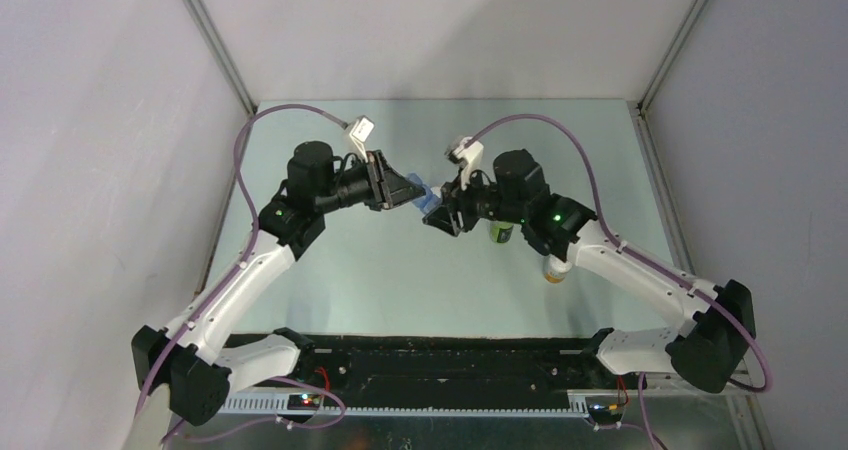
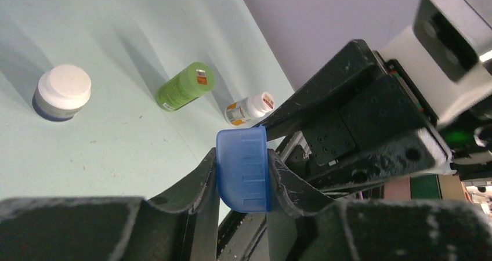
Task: Sort the pills into containers
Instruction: Open the pill container at the center of the board.
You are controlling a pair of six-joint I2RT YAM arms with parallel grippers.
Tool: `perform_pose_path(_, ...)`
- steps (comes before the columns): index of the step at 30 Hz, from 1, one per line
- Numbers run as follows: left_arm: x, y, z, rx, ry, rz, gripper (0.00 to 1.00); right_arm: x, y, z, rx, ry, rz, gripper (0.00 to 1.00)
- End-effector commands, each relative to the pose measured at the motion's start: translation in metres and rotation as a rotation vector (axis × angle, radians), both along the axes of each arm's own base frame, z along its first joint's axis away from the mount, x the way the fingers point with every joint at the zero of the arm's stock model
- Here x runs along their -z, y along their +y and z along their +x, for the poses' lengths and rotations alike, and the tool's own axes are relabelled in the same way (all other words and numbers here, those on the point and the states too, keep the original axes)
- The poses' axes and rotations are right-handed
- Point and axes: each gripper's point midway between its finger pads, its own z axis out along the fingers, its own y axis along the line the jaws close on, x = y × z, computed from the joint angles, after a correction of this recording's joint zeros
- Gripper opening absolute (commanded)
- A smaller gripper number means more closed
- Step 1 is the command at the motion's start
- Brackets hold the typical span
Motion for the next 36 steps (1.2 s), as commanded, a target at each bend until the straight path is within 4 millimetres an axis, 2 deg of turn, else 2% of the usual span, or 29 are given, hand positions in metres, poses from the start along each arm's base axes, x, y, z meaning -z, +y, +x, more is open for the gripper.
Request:
perform_pose_path(1, -0.010, 0.002, -0.010, 0.050, -0.096, 0.001, 0.00, -0.057, -0.014, -0.007, -0.102, 0.058, 0.265, 0.28)
perform_pose_path(2, -0.009, 0.002, -0.010, 0.051, -0.099, 0.002, 0.00, -0.057, -0.014, -0.013, -0.141, 0.093, 0.280, 0.29)
perform_pose_path(4, -0.010, 0.002, -0.011, 0.054, -0.104, -0.001, 0.00, -0.059, -0.017, -0.012, -0.157, 0.125, 0.307, 0.37)
perform_pose_path(6, -0.012, 0.003, -0.011, 0.053, -0.109, -0.004, 0.00, -0.060, -0.020, -0.008, -0.151, 0.153, 0.332, 0.51)
perform_pose_path(8, -0.013, 0.002, -0.011, 0.056, -0.112, -0.008, 0.00, -0.054, -0.026, 0.004, -0.077, 0.178, 0.338, 0.70)
perform_pose_path(12, -0.015, 0.003, -0.013, 0.060, -0.118, -0.015, 0.00, -0.041, -0.037, 0.028, 0.067, 0.264, 0.366, 0.77)
perform_pose_path(17, -0.015, 0.004, -0.014, 0.058, -0.118, -0.017, 0.00, -0.036, -0.043, 0.038, 0.135, 0.317, 0.416, 0.76)
perform_pose_path(19, -0.015, 0.004, -0.014, 0.059, -0.118, -0.020, 0.00, -0.032, -0.042, 0.040, 0.140, 0.341, 0.415, 0.69)
perform_pose_path(21, -0.016, 0.004, -0.014, 0.058, -0.119, -0.024, 0.00, -0.029, -0.041, 0.039, 0.130, 0.357, 0.414, 0.55)
perform_pose_path(22, -0.016, 0.003, -0.014, 0.059, -0.119, -0.024, 0.00, -0.029, -0.040, 0.039, 0.123, 0.360, 0.417, 0.44)
perform_pose_path(24, -0.015, 0.004, -0.014, 0.057, -0.119, -0.023, 0.00, -0.032, -0.036, 0.032, 0.081, 0.373, 0.425, 0.33)
perform_pose_path(27, -0.013, 0.004, -0.014, 0.057, -0.115, -0.018, 0.00, -0.042, -0.031, 0.027, 0.033, 0.369, 0.454, 0.37)
perform_pose_path(30, -0.011, 0.005, -0.014, 0.059, -0.106, -0.013, 0.00, -0.048, -0.026, 0.021, -0.018, 0.366, 0.471, 0.59)
perform_pose_path(32, -0.010, 0.005, -0.014, 0.060, -0.102, -0.010, 0.00, -0.049, -0.024, 0.018, -0.044, 0.373, 0.479, 0.64)
perform_pose_path(33, -0.009, 0.005, -0.014, 0.059, -0.103, -0.007, 0.00, -0.050, -0.023, 0.019, -0.054, 0.375, 0.484, 0.63)
perform_pose_path(36, -0.007, 0.006, -0.015, 0.060, -0.099, -0.004, 0.00, -0.050, -0.018, 0.011, -0.124, 0.391, 0.486, 0.55)
